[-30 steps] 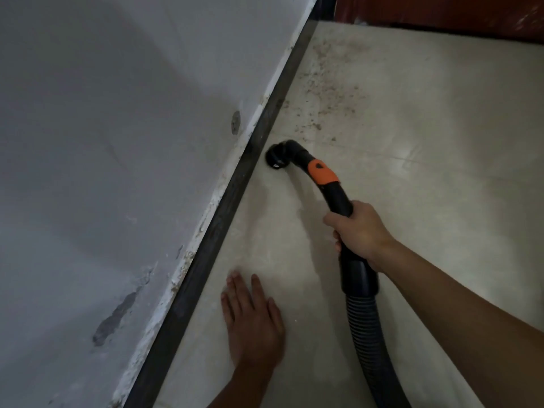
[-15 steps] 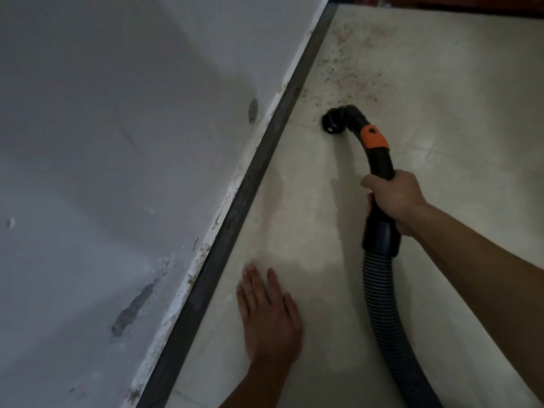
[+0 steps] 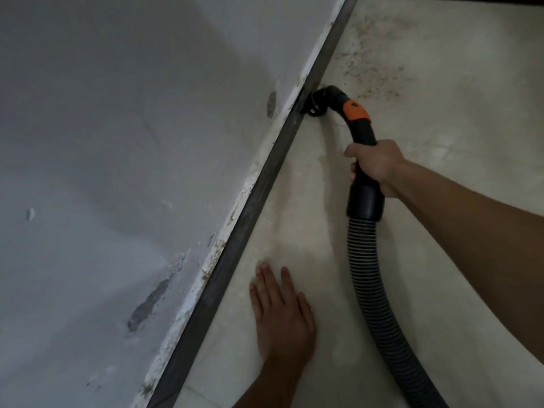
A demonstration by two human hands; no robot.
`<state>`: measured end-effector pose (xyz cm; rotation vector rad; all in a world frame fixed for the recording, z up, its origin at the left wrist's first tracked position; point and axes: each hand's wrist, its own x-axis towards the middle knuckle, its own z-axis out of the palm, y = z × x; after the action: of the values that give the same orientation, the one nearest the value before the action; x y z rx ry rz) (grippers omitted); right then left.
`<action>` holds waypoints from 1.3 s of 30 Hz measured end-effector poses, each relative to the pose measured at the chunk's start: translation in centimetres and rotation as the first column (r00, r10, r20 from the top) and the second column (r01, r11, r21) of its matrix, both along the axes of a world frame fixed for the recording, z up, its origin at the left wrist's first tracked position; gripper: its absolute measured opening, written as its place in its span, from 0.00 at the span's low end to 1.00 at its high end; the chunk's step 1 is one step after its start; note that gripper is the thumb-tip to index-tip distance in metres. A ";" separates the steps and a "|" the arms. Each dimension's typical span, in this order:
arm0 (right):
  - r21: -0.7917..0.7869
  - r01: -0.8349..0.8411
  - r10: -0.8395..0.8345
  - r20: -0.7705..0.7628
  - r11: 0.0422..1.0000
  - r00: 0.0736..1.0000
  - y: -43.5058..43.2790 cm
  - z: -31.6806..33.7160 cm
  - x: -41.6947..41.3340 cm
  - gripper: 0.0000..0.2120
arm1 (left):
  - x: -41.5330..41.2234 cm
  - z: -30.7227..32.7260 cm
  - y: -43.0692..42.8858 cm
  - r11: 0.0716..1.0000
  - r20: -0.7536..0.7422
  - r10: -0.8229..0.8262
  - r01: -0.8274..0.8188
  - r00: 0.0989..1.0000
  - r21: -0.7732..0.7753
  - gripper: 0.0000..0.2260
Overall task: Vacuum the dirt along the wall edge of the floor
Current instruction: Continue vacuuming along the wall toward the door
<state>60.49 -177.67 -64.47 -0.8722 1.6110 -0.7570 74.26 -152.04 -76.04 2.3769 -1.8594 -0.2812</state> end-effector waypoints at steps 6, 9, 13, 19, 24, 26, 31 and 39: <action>-0.006 -0.111 0.110 -0.027 0.994 0.994 6.8 -0.5 -1.6 0.06 | -0.1 0.3 0.0 1.000 0.000 0.006 -0.006 1.000 -0.001 0.27; -0.025 -0.194 0.192 -0.055 0.981 0.980 11.3 -0.8 -2.4 0.06 | -0.2 0.2 0.1 1.000 0.006 0.018 -0.018 1.000 0.016 0.28; -0.021 -0.320 0.317 -0.086 0.947 0.944 16.9 -0.5 -3.4 0.06 | -0.2 0.4 0.2 0.999 0.010 0.021 -0.021 1.000 0.032 0.29; 0.067 -0.434 0.438 -0.084 0.898 0.895 22.9 0.7 -6.1 0.05 | -0.2 0.4 0.5 0.999 -0.016 0.015 -0.016 1.000 -0.032 0.23; 0.043 -0.231 0.235 -0.163 0.972 0.958 26.2 1.6 -12.2 0.05 | 0.0 0.4 0.9 0.999 -0.007 -0.027 0.026 1.000 -0.045 0.23; 0.040 -0.130 0.135 -0.200 0.991 0.970 28.1 1.8 -14.9 0.06 | 0.0 0.6 1.0 0.999 -0.011 -0.036 0.035 0.999 -0.022 0.23; 0.017 0.034 -0.027 -0.321 0.999 0.947 32.2 1.6 -18.9 0.07 | 0.9 1.0 4.3 0.987 0.030 -0.153 0.154 0.988 -0.046 0.25; 0.100 -0.027 0.075 -0.511 0.995 0.857 34.0 3.5 -15.4 0.16 | 1.4 6.3 5.9 0.862 -0.047 -0.217 0.214 0.975 0.460 0.21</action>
<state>45.07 -143.65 -60.96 -1.1105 2.0640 -0.4214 75.65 -146.18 -69.79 2.4309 -2.2789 -0.8284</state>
